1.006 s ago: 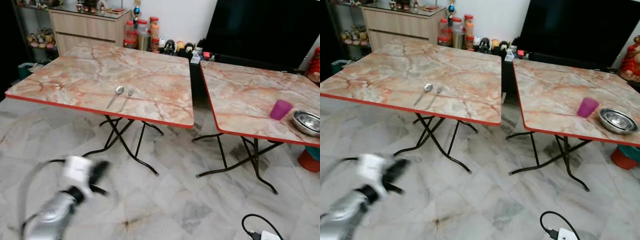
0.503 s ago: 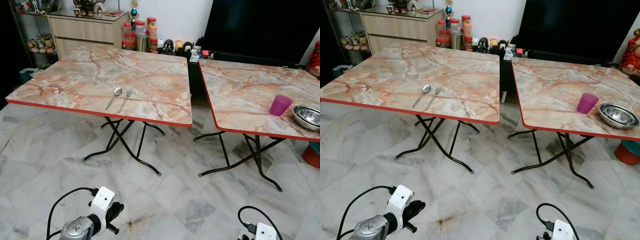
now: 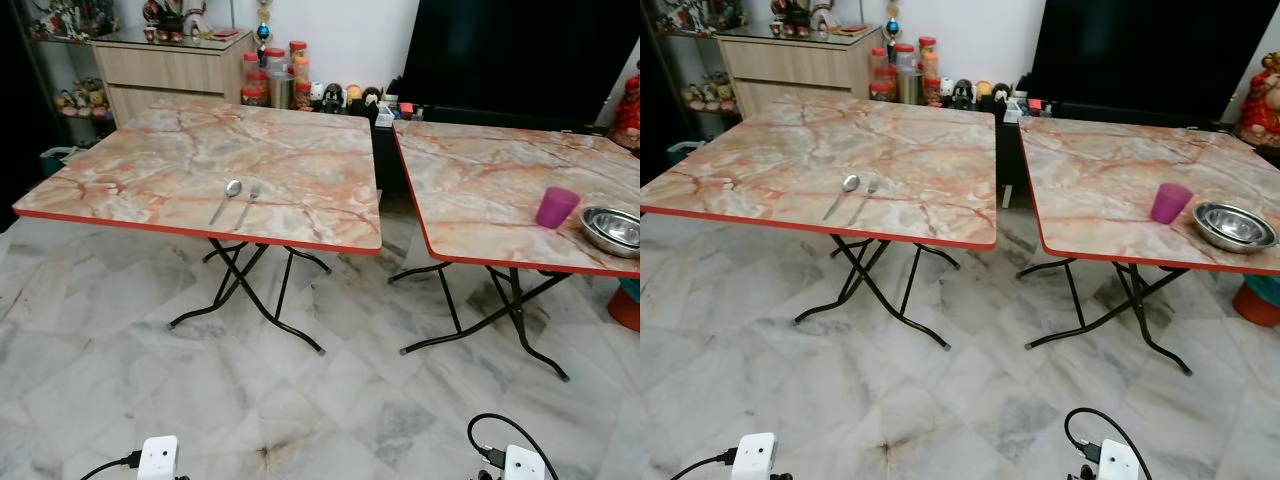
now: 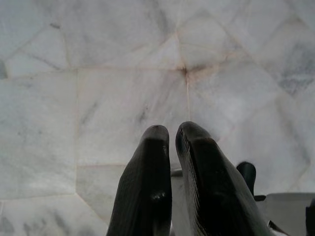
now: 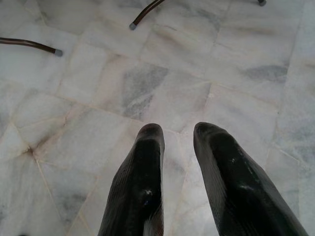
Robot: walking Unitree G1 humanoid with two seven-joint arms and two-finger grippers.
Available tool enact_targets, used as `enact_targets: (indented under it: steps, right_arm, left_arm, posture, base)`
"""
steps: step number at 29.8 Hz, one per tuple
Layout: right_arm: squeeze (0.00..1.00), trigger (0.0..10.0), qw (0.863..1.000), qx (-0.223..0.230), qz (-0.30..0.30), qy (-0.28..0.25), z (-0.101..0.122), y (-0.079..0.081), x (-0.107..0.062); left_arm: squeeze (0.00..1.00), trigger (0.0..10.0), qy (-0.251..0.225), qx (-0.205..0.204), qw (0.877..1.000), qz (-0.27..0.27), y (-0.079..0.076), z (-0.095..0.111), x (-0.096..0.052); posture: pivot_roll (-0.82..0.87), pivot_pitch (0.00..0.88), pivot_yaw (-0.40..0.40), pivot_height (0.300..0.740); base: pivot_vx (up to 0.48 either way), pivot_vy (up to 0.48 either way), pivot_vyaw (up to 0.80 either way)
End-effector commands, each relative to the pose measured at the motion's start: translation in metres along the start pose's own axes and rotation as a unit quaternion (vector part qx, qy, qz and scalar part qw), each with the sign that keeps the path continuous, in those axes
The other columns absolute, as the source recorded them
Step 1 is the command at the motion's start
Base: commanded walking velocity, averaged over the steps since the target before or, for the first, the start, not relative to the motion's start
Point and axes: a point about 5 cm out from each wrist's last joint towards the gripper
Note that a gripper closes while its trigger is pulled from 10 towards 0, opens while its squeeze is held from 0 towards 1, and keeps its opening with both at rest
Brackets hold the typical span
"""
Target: Setting the table
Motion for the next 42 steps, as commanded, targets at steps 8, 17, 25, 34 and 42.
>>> enact_targets:
  steps: [8,17,25,34,42]
  right_arm:
    - [0.0,10.0,1.0,-0.022,0.004,0.002,-0.001,-0.004,-0.001]
    - [0.0,10.0,1.0,-0.011,-0.003,0.003,-0.005,-0.007,-0.002]
    - [0.0,10.0,1.0,-0.014,-0.006,0.008,-0.009,-0.009,-0.004]
    - [0.0,10.0,1.0,-0.012,-0.008,0.011,-0.011,-0.009,-0.005]
    - [0.0,10.0,1.0,-0.003,-0.014,0.01,-0.012,-0.011,-0.005]
  left_arm:
    - [0.0,10.0,-0.005,0.011,1.0,0.002,-0.004,0.003,0.002]
    - [0.0,10.0,-0.004,0.016,1.0,0.0,-0.007,0.004,0.003]
    - [0.0,10.0,0.0,0.027,1.0,-0.007,-0.01,0.003,0.003]
    - [0.0,10.0,0.002,0.027,1.0,-0.006,-0.01,0.002,0.003]
    - [0.0,10.0,0.0,0.027,1.0,-0.006,-0.009,0.004,0.003]
  posture:
    - [0.08,0.0,-0.088,0.74]
    - [0.06,0.0,-0.079,0.74]
    - [0.06,0.0,-0.072,0.74]
    - [0.05,0.0,-0.069,0.74]
    - [0.04,0.0,-0.065,0.74]
  base:
    - [0.095,0.0,0.22]
    - [0.291,0.0,0.0]
    - [0.298,0.0,0.0]
    - [0.337,0.0,0.0]
    - [0.351,0.0,0.0]
Point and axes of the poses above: a point about 5 cm out from each wrist's last joint towards the gripper, its own x axis pointing out of the wrist towards the gripper, its own z axis along the axis of the wrist's last joint, y = z × x, and after that the axes turned 2 degrees about -x, right-handed
